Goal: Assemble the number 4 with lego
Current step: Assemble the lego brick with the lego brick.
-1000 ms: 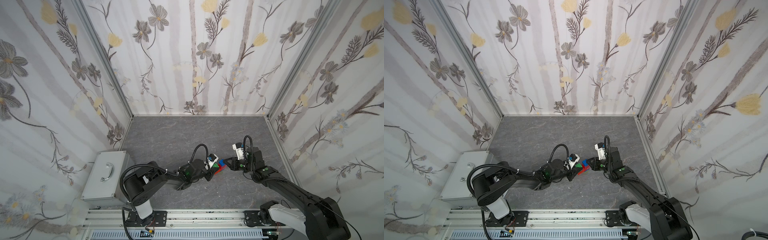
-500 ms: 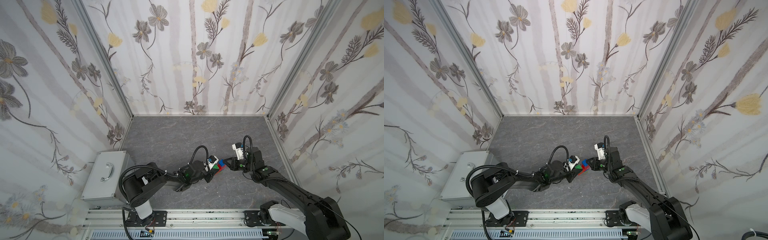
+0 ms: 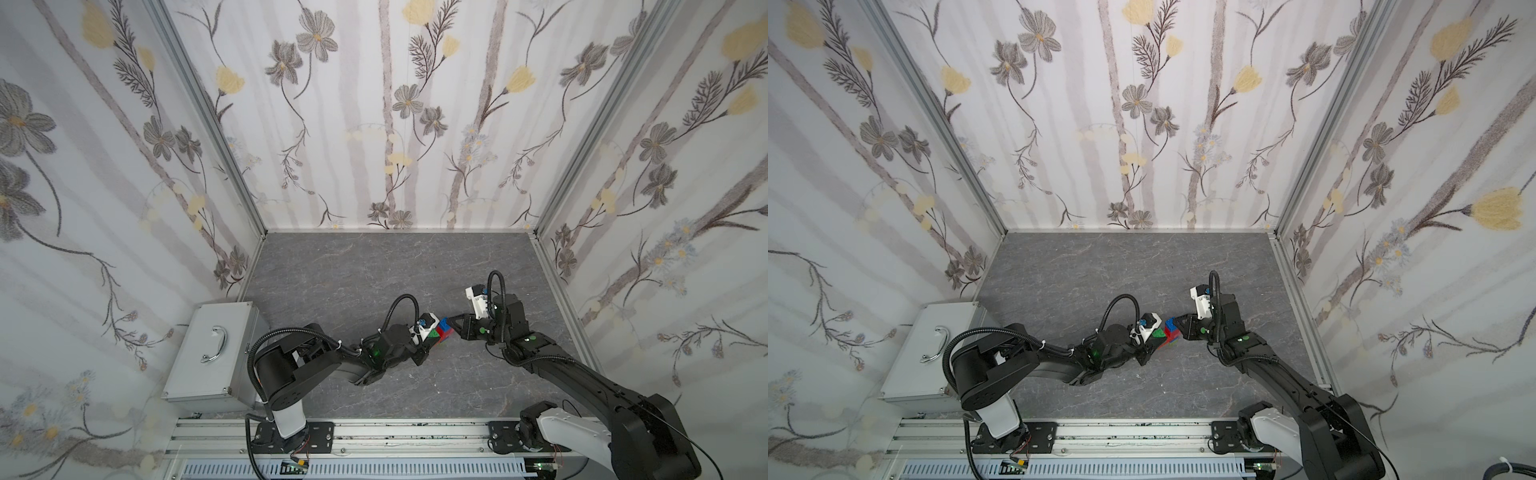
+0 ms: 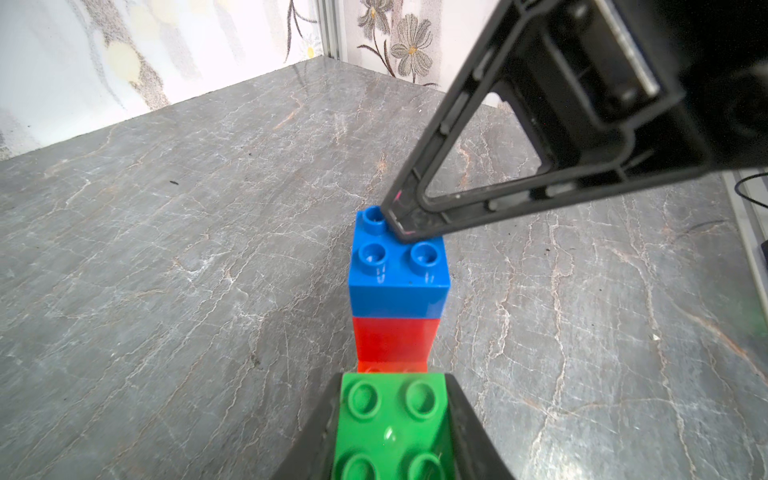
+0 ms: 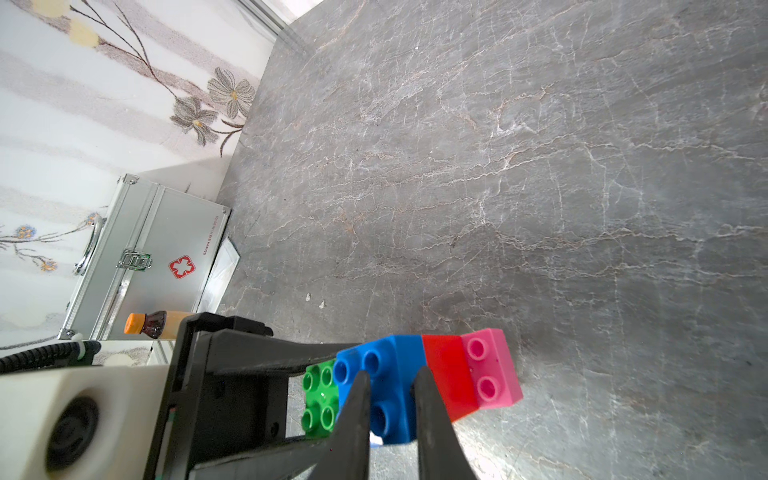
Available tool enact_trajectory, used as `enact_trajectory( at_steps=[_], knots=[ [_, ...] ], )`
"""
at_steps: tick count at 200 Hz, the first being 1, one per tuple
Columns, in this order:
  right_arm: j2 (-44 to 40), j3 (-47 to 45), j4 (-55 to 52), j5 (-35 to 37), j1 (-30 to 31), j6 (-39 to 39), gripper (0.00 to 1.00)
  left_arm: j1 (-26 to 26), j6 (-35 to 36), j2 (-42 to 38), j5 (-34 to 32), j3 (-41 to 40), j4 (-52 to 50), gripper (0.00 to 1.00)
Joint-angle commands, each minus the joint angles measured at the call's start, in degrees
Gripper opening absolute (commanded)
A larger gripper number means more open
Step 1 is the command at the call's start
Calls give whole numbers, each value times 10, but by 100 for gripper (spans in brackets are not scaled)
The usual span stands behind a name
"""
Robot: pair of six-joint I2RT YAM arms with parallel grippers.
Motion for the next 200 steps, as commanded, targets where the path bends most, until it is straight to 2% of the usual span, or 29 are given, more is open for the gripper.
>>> enact_trajectory(
  at_steps=[1,72,91,113,134,179,200],
  knots=[
    [13,-14,-184,42,2,11,0,-1,6,8,-11,-5,-61,5],
    [12,-16,-183,40,2,11,0,-5,31,10,-34,-6,-64,10],
    [10,-16,-180,35,2,10,0,-5,24,-4,-41,-8,-62,22],
    [6,-14,-176,29,2,12,0,-5,16,-35,-41,-10,-63,44],
    [4,-11,-174,21,2,12,0,-5,14,-54,-31,-9,-75,54],
    [-2,5,-180,17,2,11,0,-4,15,-45,-26,-6,-86,52],
    [-5,7,-182,14,3,11,0,-4,13,-42,-21,-5,-85,46]
  ],
)
